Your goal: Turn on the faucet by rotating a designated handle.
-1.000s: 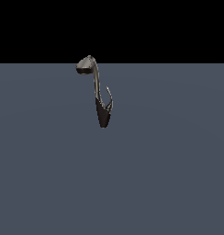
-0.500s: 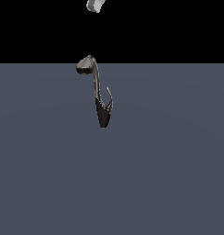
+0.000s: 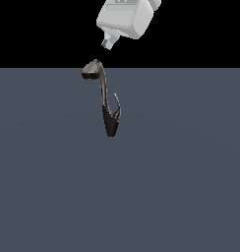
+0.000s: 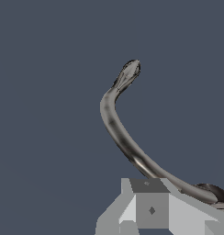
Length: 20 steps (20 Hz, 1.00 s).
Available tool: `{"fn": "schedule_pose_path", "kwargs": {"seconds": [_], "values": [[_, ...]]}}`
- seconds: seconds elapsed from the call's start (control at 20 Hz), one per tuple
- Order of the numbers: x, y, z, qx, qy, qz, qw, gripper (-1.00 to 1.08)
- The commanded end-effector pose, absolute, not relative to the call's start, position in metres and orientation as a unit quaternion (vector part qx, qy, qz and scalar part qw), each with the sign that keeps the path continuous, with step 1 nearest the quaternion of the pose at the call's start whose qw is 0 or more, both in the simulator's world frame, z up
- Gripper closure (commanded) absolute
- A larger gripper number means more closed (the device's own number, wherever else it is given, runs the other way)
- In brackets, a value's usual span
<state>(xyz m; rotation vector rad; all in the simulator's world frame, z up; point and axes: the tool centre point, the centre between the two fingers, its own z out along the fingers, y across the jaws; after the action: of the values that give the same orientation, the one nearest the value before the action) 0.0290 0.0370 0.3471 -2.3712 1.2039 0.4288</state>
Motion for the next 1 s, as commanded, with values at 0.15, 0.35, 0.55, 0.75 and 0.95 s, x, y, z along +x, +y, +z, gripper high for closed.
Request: {"fn": "schedule_pose_path", "kwargs": {"seconds": [0.15, 0.35, 0.55, 0.75, 0.95], "values": [[0.063, 0.031, 0.305, -0.809, 0.503, 0.187, 0.242, 1.08], [0.084, 0.025, 0.272, -0.768, 0.550, 0.210, 0.253, 1.08], [0.102, 0.019, 0.239, -0.727, 0.591, 0.231, 0.262, 1.08], [0.114, 0.014, 0.212, -0.693, 0.622, 0.248, 0.267, 1.08], [0.121, 0.010, 0.193, -0.668, 0.643, 0.260, 0.270, 1.08]]}}
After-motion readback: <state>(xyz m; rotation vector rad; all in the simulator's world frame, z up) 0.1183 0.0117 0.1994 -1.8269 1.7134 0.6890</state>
